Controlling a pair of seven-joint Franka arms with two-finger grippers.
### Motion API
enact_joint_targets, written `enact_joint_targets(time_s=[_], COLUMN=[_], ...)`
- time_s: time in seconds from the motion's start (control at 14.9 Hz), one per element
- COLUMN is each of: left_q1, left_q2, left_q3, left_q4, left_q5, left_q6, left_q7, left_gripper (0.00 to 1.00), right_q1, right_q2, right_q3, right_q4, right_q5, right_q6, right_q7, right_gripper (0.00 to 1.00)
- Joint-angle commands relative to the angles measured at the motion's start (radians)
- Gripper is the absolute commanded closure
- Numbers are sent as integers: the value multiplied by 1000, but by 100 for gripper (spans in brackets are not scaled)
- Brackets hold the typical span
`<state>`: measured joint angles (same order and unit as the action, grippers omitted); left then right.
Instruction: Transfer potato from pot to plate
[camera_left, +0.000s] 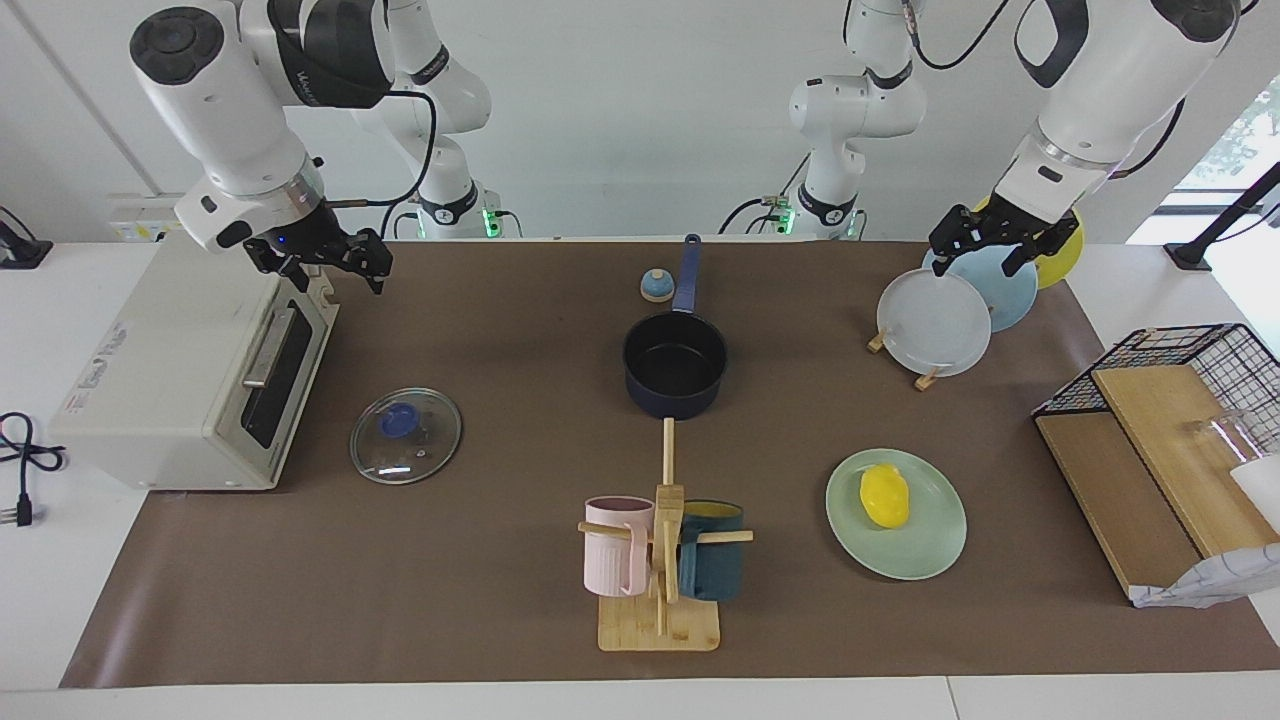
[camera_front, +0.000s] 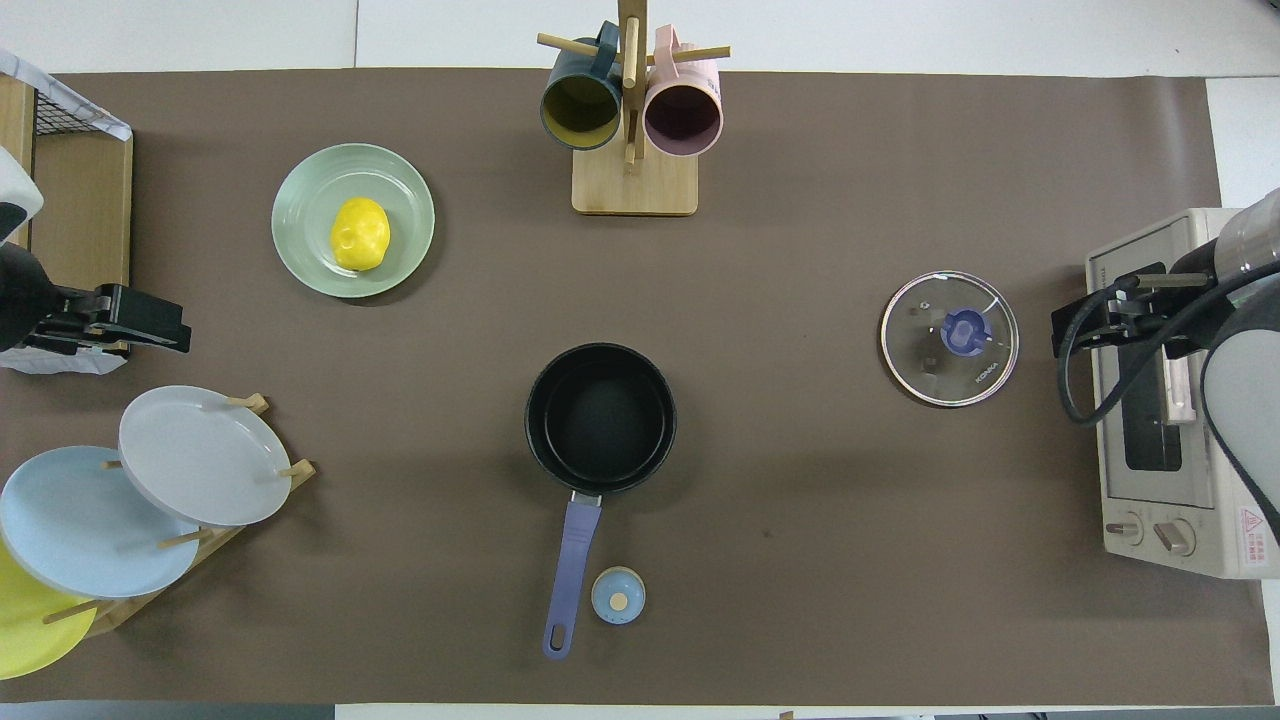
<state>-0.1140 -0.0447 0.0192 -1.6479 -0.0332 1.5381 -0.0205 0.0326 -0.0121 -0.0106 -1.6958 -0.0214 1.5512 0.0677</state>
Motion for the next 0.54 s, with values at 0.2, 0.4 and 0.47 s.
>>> enact_joint_targets(time_s=[0.2, 0.4, 0.47], left_q1=[-4, -3, -3], left_q2=[-23, -24, -24], left_q3=[1, 1, 1], left_q4=[-9, -9, -10], left_q5=[22, 24, 22], left_q6=[-4, -3, -3], left_q7=[1, 4, 4], left_gripper=[0, 0, 0], right_q1=[-13, -13, -13], right_q2=[0, 0, 0], right_q3=[4, 4, 4], right_q4=[10, 10, 10], right_q5=[15, 15, 15], right_q6=[-11, -11, -11], right_q7=[-25, -25, -25], right_gripper=[0, 0, 0])
